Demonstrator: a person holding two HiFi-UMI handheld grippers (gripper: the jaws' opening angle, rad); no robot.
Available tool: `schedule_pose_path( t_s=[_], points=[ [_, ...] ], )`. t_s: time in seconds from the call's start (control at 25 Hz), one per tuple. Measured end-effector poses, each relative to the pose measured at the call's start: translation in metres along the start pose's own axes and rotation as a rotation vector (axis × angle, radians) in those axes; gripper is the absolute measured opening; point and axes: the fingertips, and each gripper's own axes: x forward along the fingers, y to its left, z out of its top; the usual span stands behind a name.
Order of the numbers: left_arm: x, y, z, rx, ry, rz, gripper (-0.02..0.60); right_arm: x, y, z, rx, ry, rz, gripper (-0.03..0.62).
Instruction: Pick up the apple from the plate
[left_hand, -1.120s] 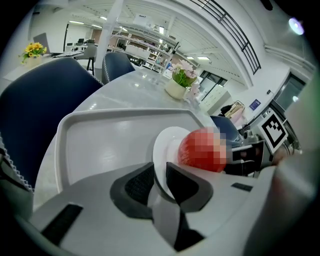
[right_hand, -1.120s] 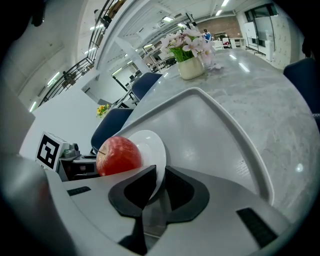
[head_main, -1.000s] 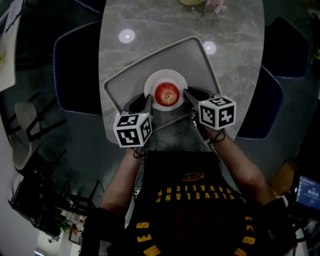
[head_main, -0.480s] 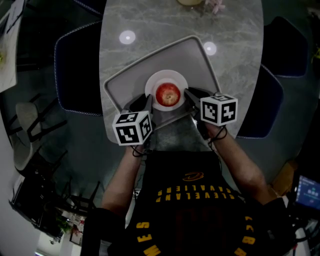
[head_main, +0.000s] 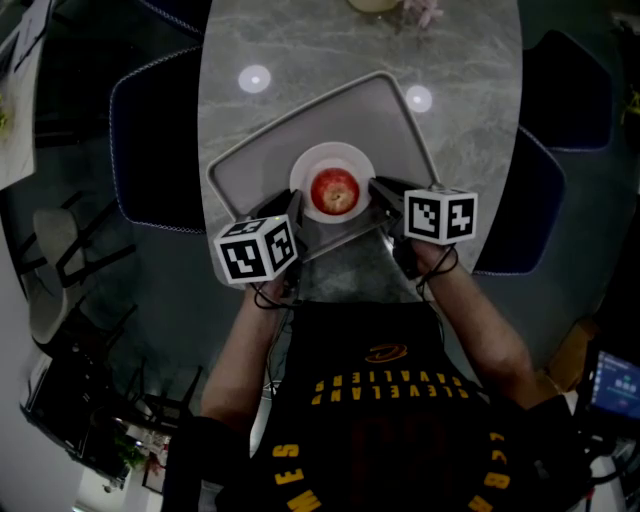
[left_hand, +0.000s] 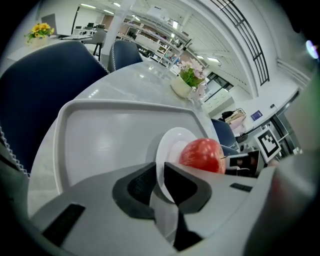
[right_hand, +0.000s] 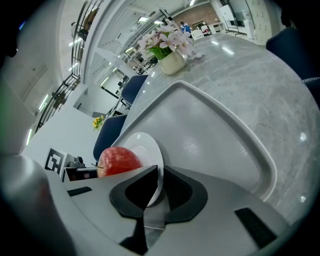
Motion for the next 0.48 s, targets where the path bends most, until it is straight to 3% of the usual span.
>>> schedule_pose_path(
  t_s=[0.16, 0.48],
  points=[
    [0.0021, -0.0014, -0.0023, -0.058, 0.013, -0.043, 0.05, -0.0013, -0.0013, 0.0005, 0.054, 0.004, 0.029, 0.041],
    [0.0027, -0.0041, -0.0017, -0.087, 0.019, -0.072, 0.049, -0.0033, -0.0026, 0.0035, 0.121, -0.002, 0.068, 0.037]
  ],
)
